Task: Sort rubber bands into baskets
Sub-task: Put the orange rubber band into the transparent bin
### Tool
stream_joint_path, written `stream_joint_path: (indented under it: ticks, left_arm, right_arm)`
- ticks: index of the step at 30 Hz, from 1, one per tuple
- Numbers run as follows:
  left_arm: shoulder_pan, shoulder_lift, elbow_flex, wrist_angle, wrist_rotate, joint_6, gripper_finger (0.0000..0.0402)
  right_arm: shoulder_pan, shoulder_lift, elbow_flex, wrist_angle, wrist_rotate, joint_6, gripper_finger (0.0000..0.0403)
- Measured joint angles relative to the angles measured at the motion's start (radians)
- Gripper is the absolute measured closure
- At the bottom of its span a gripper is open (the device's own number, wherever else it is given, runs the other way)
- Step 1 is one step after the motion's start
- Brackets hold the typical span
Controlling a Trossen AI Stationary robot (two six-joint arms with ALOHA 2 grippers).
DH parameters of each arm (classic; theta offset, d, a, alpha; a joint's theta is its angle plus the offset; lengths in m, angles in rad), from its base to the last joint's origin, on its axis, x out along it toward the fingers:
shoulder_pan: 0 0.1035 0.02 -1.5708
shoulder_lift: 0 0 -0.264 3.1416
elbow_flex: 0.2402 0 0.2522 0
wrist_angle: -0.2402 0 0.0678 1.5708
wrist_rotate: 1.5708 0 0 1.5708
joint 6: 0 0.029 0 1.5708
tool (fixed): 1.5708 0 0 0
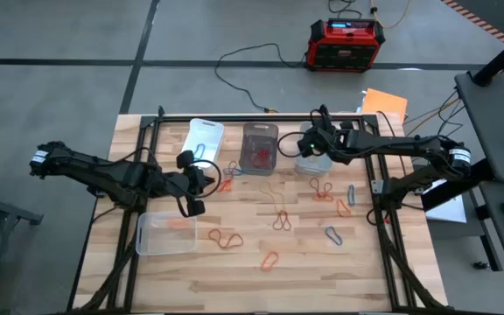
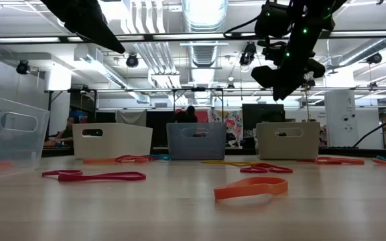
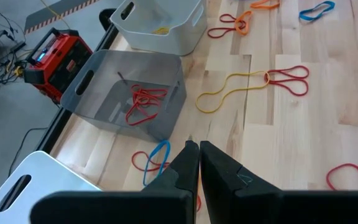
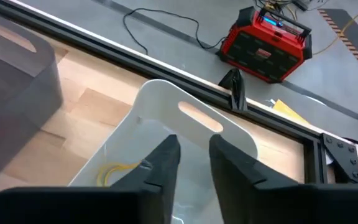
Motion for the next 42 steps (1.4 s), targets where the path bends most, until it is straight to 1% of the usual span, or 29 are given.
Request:
stream_joint_path:
  ticks: [7, 9, 14, 18, 22, 33, 38, 42]
  left_arm:
    - [0.0, 0.0, -0.008, 0.003, 0.0, -0.002, 0.0402]
    - [0.0, 0.0, -0.009, 0.003, 0.0, -0.005, 0.0402]
    - [0.0, 0.0, -0.009, 0.012, 0.001, -0.017, 0.0402]
    - [0.0, 0.0, -0.009, 0.013, 0.001, -0.064, 0.0402]
    - [0.0, 0.0, -0.009, 0.016, 0.001, -0.104, 0.0402]
    - [0.0, 0.0, -0.01, 0.02, 0.001, -0.193, 0.0402]
    - [0.0, 0.003, -0.01, 0.021, 0.001, -0.223, 0.0402]
    - [0.0, 0.038, -0.01, 0.025, 0.008, -0.225, 0.0402]
  right_arm:
    - [0.023, -0.003, -0.001, 0.026, -0.05, 0.0, 0.0262]
    - [0.045, -0.003, 0.003, 0.042, -0.067, -0.008, 0.0253]
    - [0.117, -0.003, 0.035, 0.042, -0.068, -0.031, 0.0243]
    - [0.186, -0.004, 0.075, 0.043, -0.069, -0.066, 0.0247]
    - [0.266, -0.003, 0.093, 0.049, -0.068, -0.102, 0.0259]
    - [0.507, -0.003, 0.09, 0.081, -0.068, -0.086, 0.029]
    - [0.587, -0.002, 0.088, 0.09, -0.068, -0.086, 0.0299]
    - [0.637, -0.001, 0.086, 0.09, -0.068, -0.076, 0.0307]
